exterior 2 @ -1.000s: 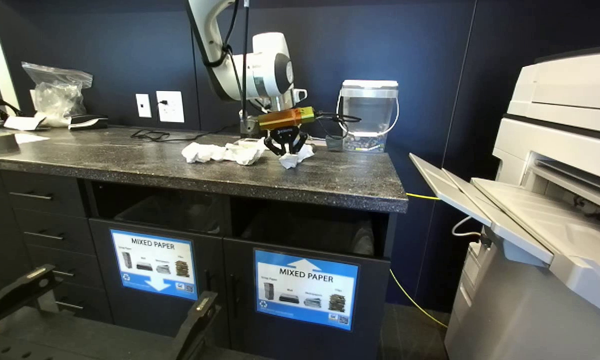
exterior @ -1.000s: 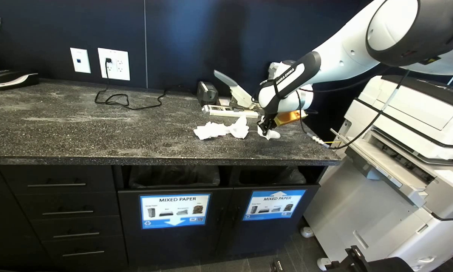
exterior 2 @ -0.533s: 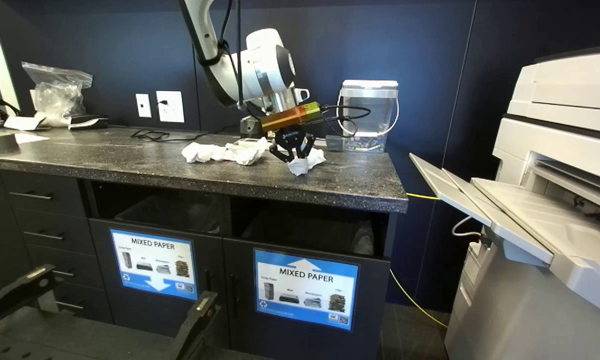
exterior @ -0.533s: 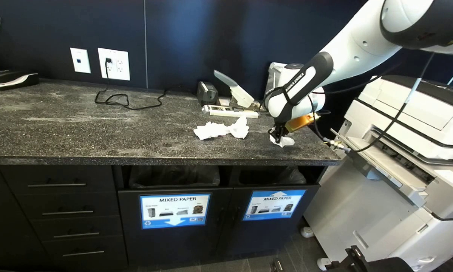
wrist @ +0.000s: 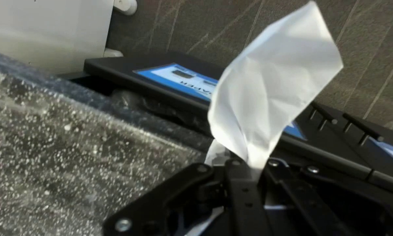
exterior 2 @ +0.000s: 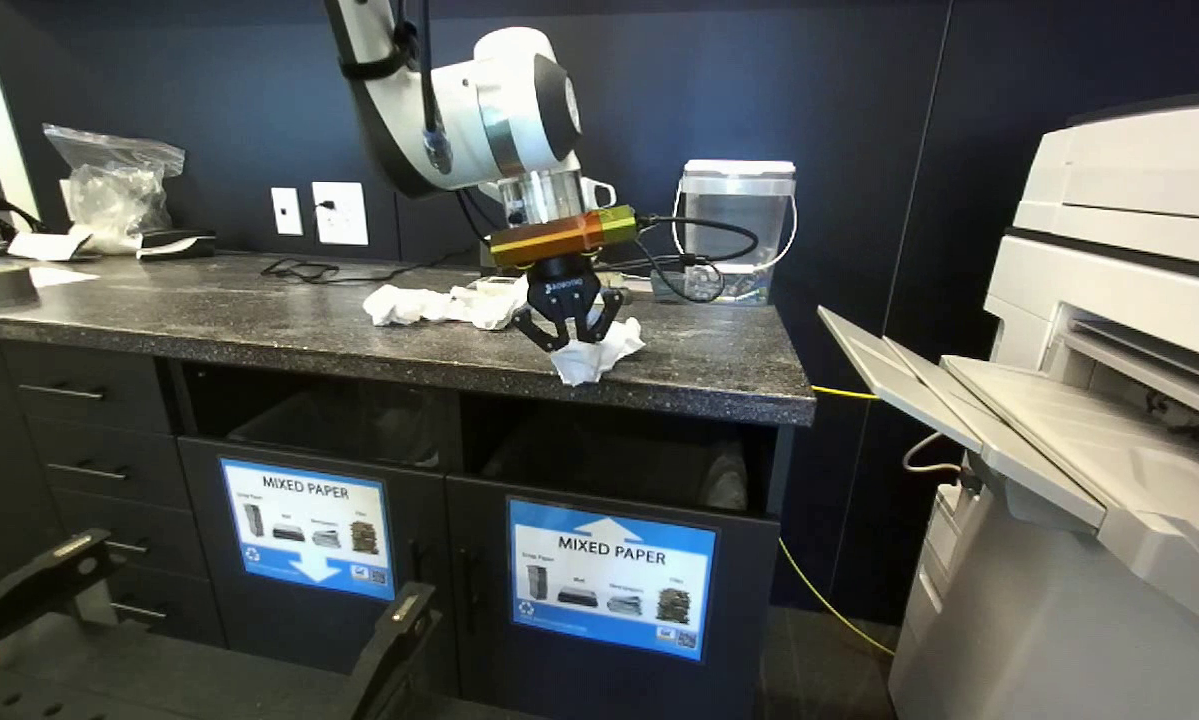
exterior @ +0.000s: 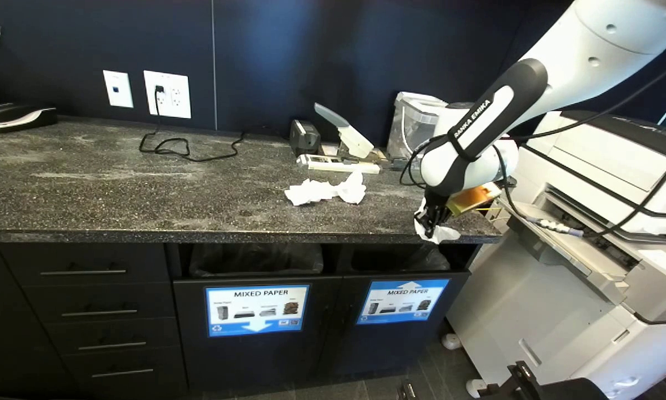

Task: Place the papers on the counter inside the bin on the right

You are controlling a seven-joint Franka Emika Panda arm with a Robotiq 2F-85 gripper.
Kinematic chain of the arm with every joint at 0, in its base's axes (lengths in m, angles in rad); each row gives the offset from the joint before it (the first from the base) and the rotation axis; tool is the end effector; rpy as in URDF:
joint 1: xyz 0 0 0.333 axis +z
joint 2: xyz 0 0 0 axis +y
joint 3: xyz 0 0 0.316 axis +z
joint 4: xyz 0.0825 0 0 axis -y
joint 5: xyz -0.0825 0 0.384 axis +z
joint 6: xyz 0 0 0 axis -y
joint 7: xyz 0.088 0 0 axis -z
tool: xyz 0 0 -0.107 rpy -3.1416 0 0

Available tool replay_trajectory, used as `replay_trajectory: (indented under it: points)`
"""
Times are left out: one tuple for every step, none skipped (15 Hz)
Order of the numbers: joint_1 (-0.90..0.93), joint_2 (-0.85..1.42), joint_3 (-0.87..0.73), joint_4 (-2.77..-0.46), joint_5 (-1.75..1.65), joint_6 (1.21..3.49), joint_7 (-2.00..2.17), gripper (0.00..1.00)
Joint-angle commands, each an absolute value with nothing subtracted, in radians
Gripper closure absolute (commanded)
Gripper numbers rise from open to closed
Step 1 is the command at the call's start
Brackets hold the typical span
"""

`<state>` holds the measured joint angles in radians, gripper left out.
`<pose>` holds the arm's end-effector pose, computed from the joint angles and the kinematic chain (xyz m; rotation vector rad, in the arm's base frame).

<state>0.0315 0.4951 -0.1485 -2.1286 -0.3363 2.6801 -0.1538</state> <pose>0.5747 -0.0579 0.1786 2.8635 0.5130 0.0302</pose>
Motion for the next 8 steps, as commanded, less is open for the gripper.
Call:
replay_trajectory:
  points:
    - [-0.003,0.367,-0.11,-2.351,-0.332,2.749,-0.179,0.92]
    - [-0.007,0.352,-0.101,-2.394,-0.326,2.764,-0.182,0.92]
    - [-0.015,0.342,-0.09,-2.432,-0.317,2.776,-0.189,0.92]
    - [-0.024,0.334,-0.077,-2.464,-0.305,2.789,-0.196,0.92]
    - [-0.031,0.332,-0.065,-2.491,-0.293,2.798,-0.203,0.92]
    - [-0.037,0.333,-0.055,-2.517,-0.285,2.815,-0.206,0.92]
    - [-0.048,0.341,-0.04,-2.533,-0.271,2.83,-0.218,0.92]
    - [-0.06,0.354,-0.022,-2.543,-0.25,2.849,-0.228,0.92]
